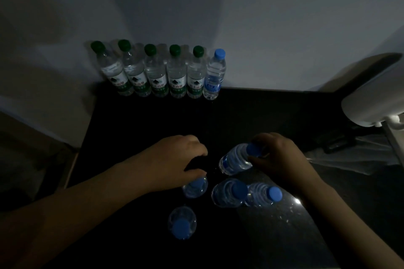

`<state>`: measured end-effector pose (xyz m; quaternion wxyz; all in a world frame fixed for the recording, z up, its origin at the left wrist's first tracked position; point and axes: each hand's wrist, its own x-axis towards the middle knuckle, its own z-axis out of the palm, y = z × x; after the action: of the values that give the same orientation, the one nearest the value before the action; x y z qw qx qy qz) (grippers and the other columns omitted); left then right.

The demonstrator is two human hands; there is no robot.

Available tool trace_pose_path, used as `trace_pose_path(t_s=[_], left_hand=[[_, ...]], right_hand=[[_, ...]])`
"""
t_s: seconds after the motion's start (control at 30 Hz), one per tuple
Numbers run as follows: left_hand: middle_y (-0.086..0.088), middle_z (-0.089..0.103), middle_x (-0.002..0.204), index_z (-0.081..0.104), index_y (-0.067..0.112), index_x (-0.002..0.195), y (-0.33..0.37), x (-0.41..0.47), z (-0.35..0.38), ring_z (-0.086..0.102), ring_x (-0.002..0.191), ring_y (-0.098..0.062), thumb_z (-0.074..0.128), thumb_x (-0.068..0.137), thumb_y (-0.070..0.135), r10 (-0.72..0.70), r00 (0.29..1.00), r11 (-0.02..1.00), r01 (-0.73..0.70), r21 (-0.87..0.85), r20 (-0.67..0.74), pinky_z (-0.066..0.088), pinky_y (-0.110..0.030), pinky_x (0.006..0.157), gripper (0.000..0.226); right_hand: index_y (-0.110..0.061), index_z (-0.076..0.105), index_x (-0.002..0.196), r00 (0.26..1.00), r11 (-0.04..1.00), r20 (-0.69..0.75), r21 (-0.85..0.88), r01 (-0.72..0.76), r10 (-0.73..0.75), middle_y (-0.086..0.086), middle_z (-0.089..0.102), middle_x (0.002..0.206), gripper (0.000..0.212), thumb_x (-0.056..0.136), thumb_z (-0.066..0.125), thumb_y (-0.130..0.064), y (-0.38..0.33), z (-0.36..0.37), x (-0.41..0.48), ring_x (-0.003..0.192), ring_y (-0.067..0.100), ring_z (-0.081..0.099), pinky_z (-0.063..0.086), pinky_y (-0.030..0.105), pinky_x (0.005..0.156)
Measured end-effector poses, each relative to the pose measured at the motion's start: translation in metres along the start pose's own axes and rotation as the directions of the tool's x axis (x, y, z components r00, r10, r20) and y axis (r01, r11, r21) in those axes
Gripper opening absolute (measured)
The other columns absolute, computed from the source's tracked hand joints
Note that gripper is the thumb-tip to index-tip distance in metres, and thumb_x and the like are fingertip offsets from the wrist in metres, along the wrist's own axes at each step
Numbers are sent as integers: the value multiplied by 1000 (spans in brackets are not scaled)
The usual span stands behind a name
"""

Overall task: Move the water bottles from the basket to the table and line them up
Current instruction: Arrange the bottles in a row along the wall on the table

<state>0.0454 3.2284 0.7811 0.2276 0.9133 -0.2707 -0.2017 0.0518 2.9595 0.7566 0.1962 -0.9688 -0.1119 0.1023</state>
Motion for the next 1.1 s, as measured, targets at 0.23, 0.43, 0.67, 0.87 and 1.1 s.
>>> trace_pose_path(t_s=[0.23, 0.43, 0.67, 0.87, 1.1], left_hand=[[16, 47, 98, 62, 34, 98, 8, -8, 16, 54, 85, -2, 69, 74, 48, 4, 996, 1000, -5, 6, 89, 49, -24, 78, 28], [13, 48, 95, 62, 29, 92, 7, 3, 21, 55, 83, -6, 70, 73, 33, -3, 993, 998, -4, 63, 116, 51, -31, 78, 21], [12, 43, 85, 55, 28, 80, 5, 16, 13, 50, 73, -5, 68, 67, 31, -11, 998, 998, 7, 60, 68, 42, -21, 64, 18], [10, 47, 87, 57, 27, 79, 3, 30, -18, 51, 74, -5, 70, 67, 27, -38, 999, 999, 37, 38, 19, 44, -22, 65, 18], [10, 48, 89, 57, 29, 78, -1, 57, -51, 52, 77, -6, 72, 67, 26, -46, 999, 997, 47, 55, -24, 46, -27, 69, 18]], right_hand=[[-20, 57, 115, 1000, 1000, -17, 13, -5, 5, -8, 48, 103, 40, 80, 72, -29, 1, 7, 3, 85, 8, 55, 48, 18, 71], [-16, 64, 104, 999, 999, -38, 26, 19, -18, -4, 53, 96, 29, 79, 73, -28, 6, 6, 11, 81, 11, 54, 45, 17, 66], [-17, 64, 103, 998, 1000, -65, 23, 13, -11, -7, 52, 96, 30, 78, 73, -31, 15, -15, 26, 81, 6, 54, 42, 12, 61], [-21, 61, 91, 996, 998, -91, -58, -8, 3, -9, 55, 82, 26, 76, 67, -41, 22, -48, 48, 70, 5, 55, 43, 15, 56], [-21, 54, 72, 984, 991, -135, -49, -125, 117, -5, 55, 67, 27, 78, 72, -40, 23, -71, 94, 60, 7, 55, 42, 20, 48]])
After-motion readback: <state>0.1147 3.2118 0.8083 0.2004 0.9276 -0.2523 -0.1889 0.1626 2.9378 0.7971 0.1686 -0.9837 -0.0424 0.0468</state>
